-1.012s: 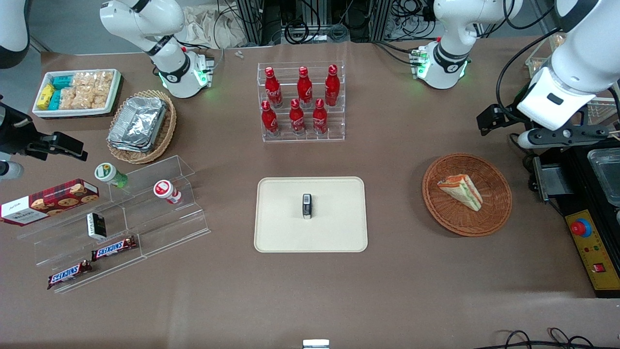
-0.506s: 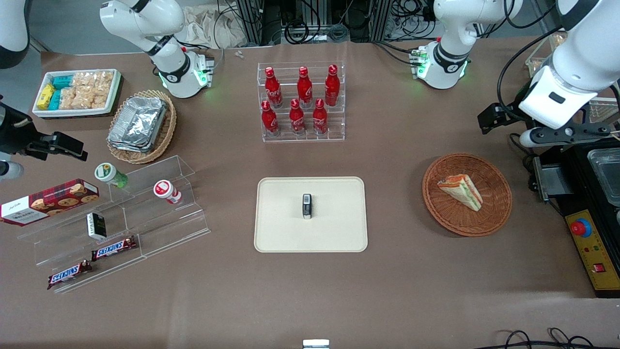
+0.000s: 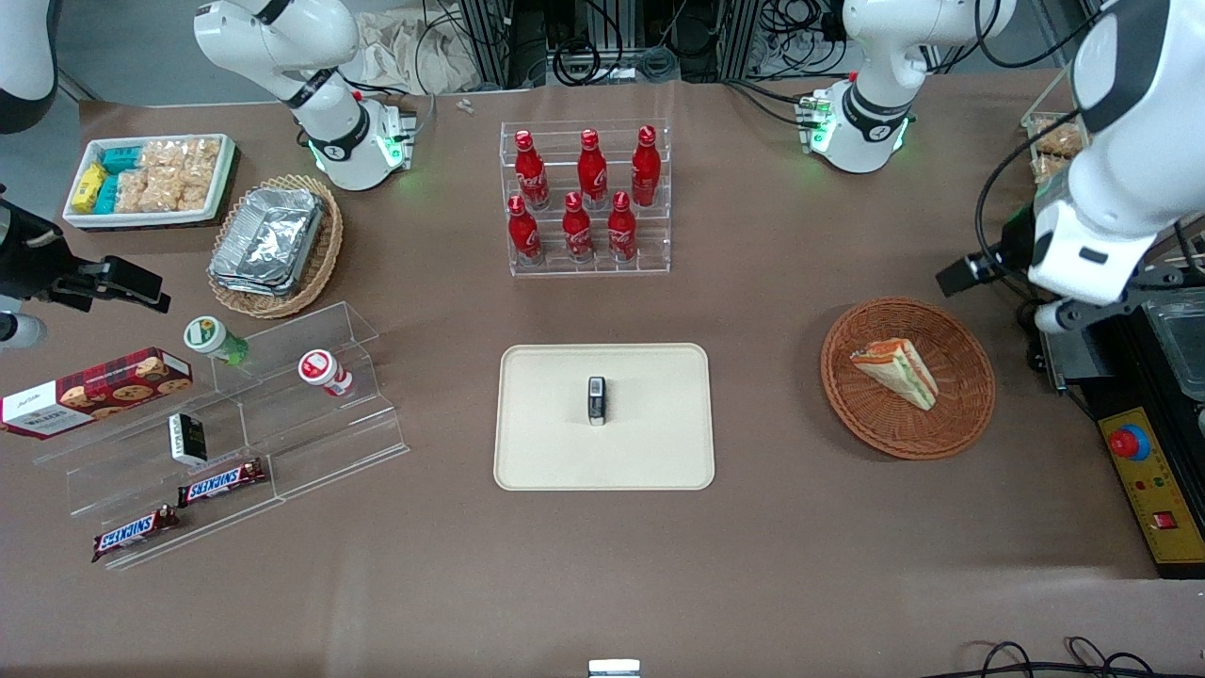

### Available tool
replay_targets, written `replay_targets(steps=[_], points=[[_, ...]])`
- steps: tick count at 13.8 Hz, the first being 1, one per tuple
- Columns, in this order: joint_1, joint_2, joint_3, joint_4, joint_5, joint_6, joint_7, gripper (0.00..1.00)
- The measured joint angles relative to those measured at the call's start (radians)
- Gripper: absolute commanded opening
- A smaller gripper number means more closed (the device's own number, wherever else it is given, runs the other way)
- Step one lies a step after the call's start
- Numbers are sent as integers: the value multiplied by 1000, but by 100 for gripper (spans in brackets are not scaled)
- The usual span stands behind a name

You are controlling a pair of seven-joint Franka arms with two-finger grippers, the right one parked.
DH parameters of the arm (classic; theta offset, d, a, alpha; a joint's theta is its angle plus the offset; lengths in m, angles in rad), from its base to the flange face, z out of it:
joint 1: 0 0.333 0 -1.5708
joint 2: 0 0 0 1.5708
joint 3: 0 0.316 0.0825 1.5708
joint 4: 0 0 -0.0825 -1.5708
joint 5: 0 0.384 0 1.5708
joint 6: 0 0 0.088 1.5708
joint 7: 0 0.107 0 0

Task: Place sandwich from basket to tray
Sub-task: 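Lower the open left gripper onto the wrapped sandwich in the wicker basket, then close the left gripper on the sandwich's upright edge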

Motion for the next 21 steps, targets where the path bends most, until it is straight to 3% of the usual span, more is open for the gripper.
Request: replay_targets(steps=[8, 17, 18, 19, 20, 21], points=[[3, 66, 48, -416, -12, 519, -242, 100], [-8, 243, 39, -430, -11, 643, -355, 100], [-8, 256, 39, -430, -11, 660, -356, 96], [-8, 273, 39, -430, -7, 681, -356, 71], [-8, 292, 39, -430, -1, 703, -356, 17], [-8, 308, 39, -429, 2, 718, -357, 0]])
